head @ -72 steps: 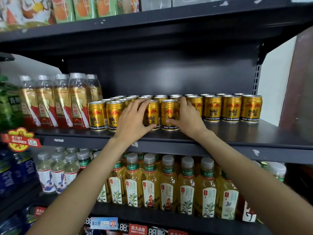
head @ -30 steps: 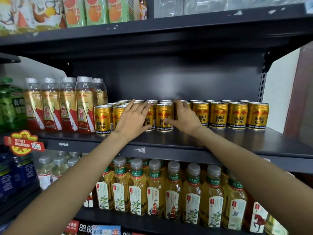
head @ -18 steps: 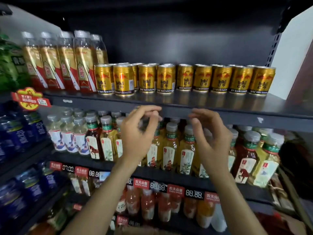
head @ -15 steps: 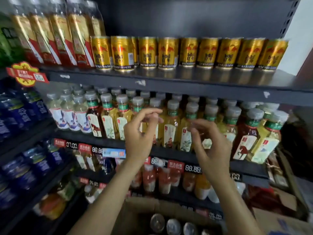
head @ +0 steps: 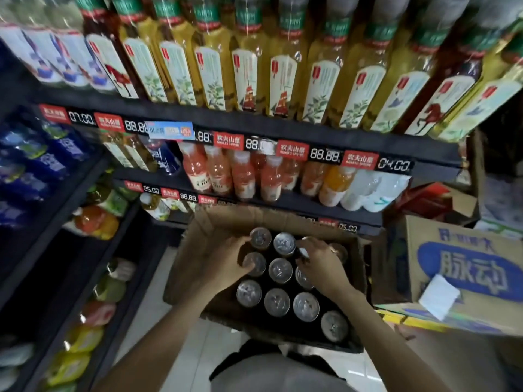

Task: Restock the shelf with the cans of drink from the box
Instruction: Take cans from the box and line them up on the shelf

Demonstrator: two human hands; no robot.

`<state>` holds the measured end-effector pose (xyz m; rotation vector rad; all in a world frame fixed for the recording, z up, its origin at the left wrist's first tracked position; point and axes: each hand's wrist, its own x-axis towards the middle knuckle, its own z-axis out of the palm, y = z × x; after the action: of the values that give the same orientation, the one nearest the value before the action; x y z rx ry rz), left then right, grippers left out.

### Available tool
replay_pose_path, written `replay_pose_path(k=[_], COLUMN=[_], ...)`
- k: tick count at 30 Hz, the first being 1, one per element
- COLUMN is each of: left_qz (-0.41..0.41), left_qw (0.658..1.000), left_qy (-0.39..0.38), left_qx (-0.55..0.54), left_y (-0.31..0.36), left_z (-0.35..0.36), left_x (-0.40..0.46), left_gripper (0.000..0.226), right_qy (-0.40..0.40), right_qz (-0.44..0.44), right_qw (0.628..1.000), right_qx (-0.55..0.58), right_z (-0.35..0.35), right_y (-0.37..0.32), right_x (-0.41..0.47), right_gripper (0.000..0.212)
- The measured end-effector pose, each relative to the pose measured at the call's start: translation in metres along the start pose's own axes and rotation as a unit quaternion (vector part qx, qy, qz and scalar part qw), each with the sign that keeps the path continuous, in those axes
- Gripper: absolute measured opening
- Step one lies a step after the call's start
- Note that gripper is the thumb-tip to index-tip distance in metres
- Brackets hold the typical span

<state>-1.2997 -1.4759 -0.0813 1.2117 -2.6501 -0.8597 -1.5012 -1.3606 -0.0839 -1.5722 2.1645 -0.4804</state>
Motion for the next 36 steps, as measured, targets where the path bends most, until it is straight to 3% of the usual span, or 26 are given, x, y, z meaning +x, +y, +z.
replay_pose_path(k=[5, 8, 12, 16, 19, 23, 27, 29, 32, 34, 36], left_qz=[-0.13, -0.117, -0.111, -0.143, -0.156, -0.132, -0.094, -0.094, -0.093, -0.074, -0.05], left_qw=[0.987, 0.987, 0.988, 0.983, 0.982, 0.986, 0.967, 0.95, 0.91, 0.894, 0.898], left_qy=[-0.025, 0.001, -0.005, -0.024, -0.018, 0.017, 0.094, 0.123, 0.138, 0.155, 0.174], left_qx=[-0.096, -0.113, -0.105, -0.114, -0.1, -0.103, -0.217, -0.273, -0.379, -0.414, -0.401], left_y=[-0.017, -0.018, -0.023, -0.028, -0.027, -0.024, -0.007, 0.009, 0.038, 0.056, 0.073], left_z=[0.039, 0.047, 0.062, 0.084, 0.086, 0.067, 0.018, -0.015, -0.062, -0.087, -0.107], left_x=[0.026, 0.048, 0.067, 0.076, 0.081, 0.069, 0.046, 0.038, 0.032, 0.032, 0.032], left_gripper=[0.069, 0.07, 0.074, 0.073, 0.06, 0.066, 0.067, 0.069, 0.065, 0.065, 0.067], right_qy=[-0.026, -0.063, -0.11, -0.076, -0.017, 0.025, 0.081, 0.101, 0.105, 0.094, 0.097], right_qz=[-0.011, -0.047, -0.049, -0.059, -0.087, -0.062, 0.092, 0.123, 0.109, 0.088, 0.063], right_qw=[0.985, 0.967, 0.951, 0.959, 0.958, 0.984, 0.991, 0.964, 0.892, 0.861, 0.85], right_qx=[-0.169, -0.241, -0.285, -0.266, -0.274, -0.165, 0.053, 0.212, 0.425, 0.493, 0.514], right_z=[0.032, 0.038, 0.05, 0.06, 0.052, 0.025, -0.022, -0.044, -0.076, -0.098, -0.12], right_y=[0.002, 0.005, 0.007, 0.011, 0.01, 0.002, -0.014, -0.022, -0.036, -0.048, -0.058], right_x=[0.028, 0.054, 0.072, 0.074, 0.071, 0.049, 0.025, 0.017, 0.007, 0.003, 0.002], right_gripper=[0.058, 0.068, 0.06, 0.041, 0.048, 0.06, 0.071, 0.071, 0.06, 0.055, 0.053])
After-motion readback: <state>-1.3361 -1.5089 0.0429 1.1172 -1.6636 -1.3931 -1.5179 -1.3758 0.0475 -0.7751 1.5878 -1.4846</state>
